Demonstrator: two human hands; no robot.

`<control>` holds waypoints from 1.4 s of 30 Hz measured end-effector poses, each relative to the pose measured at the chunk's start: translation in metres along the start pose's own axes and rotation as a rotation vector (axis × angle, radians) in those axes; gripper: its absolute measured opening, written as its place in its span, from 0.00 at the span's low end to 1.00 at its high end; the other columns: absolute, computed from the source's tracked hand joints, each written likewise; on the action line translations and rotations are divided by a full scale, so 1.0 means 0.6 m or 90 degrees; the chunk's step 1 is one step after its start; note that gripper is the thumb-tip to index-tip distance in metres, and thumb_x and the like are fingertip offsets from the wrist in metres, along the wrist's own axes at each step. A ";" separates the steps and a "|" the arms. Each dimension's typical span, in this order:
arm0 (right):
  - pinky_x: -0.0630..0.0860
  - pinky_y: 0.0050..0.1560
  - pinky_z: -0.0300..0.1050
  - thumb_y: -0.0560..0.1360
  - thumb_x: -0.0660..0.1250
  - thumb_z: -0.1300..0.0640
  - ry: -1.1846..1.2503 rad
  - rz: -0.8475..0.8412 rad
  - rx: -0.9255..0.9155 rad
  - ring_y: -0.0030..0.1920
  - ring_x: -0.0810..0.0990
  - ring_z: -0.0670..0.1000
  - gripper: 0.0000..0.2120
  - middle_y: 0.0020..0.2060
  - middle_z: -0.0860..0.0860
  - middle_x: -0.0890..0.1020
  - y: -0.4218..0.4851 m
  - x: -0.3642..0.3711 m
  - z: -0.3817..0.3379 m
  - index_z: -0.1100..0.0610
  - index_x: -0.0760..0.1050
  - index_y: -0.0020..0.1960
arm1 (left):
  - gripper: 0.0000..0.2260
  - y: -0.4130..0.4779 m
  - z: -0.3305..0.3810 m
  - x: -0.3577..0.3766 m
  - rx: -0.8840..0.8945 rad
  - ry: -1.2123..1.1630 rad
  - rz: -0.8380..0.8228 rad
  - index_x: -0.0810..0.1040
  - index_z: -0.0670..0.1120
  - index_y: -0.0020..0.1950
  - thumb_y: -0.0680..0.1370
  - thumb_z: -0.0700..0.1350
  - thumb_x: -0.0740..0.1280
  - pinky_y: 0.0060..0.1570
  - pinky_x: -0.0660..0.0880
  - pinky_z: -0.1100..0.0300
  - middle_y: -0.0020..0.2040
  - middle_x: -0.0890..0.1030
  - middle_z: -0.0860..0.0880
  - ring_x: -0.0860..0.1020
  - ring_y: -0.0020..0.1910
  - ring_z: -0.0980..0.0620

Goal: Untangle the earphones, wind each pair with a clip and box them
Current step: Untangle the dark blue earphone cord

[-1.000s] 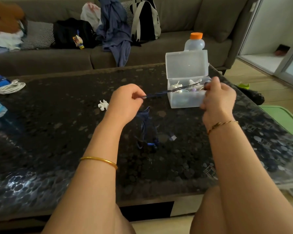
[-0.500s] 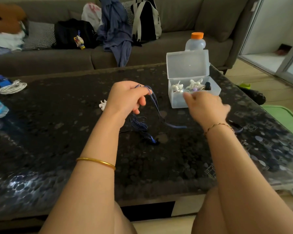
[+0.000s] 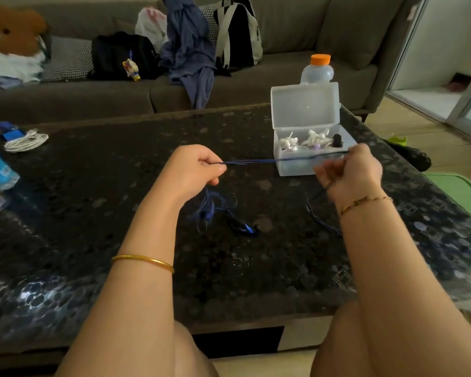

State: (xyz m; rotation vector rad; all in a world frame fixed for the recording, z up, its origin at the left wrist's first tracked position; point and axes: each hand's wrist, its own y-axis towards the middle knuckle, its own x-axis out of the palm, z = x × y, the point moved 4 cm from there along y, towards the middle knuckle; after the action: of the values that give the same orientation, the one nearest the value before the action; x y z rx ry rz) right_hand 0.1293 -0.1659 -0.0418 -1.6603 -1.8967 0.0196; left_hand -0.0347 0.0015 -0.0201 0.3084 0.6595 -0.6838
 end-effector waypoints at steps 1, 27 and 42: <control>0.81 0.46 0.47 0.80 0.58 0.55 -0.192 0.018 -0.025 0.38 0.78 0.50 0.07 0.36 0.52 0.75 0.011 -0.011 -0.001 0.57 0.72 0.50 | 0.03 0.000 -0.001 -0.003 -0.006 -0.022 -0.001 0.81 0.47 0.49 0.77 0.43 0.68 0.45 0.76 0.59 0.39 0.81 0.49 0.80 0.40 0.56; 0.76 0.52 0.51 0.80 0.58 0.51 -0.989 -0.122 -0.193 0.48 0.79 0.58 0.20 0.50 0.60 0.79 0.012 0.022 0.037 0.64 0.70 0.65 | 0.05 -0.015 0.005 0.019 0.003 -0.008 -0.158 0.82 0.49 0.49 0.78 0.42 0.66 0.37 0.77 0.64 0.37 0.82 0.51 0.76 0.32 0.59; 0.80 0.37 0.45 0.80 0.60 0.62 -0.541 -0.552 -0.127 0.26 0.73 0.46 0.07 0.30 0.51 0.70 -0.057 0.076 0.070 0.58 0.72 0.43 | 0.04 -0.016 0.012 0.022 -0.051 -0.193 -0.139 0.82 0.47 0.49 0.77 0.43 0.68 0.38 0.78 0.63 0.42 0.84 0.49 0.78 0.35 0.58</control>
State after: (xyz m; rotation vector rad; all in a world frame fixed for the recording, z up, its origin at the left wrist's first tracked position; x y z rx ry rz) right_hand 0.0785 -0.1161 -0.0430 -0.8240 -3.2149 0.2170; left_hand -0.0298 -0.0155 -0.0238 0.0561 0.4323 -0.8900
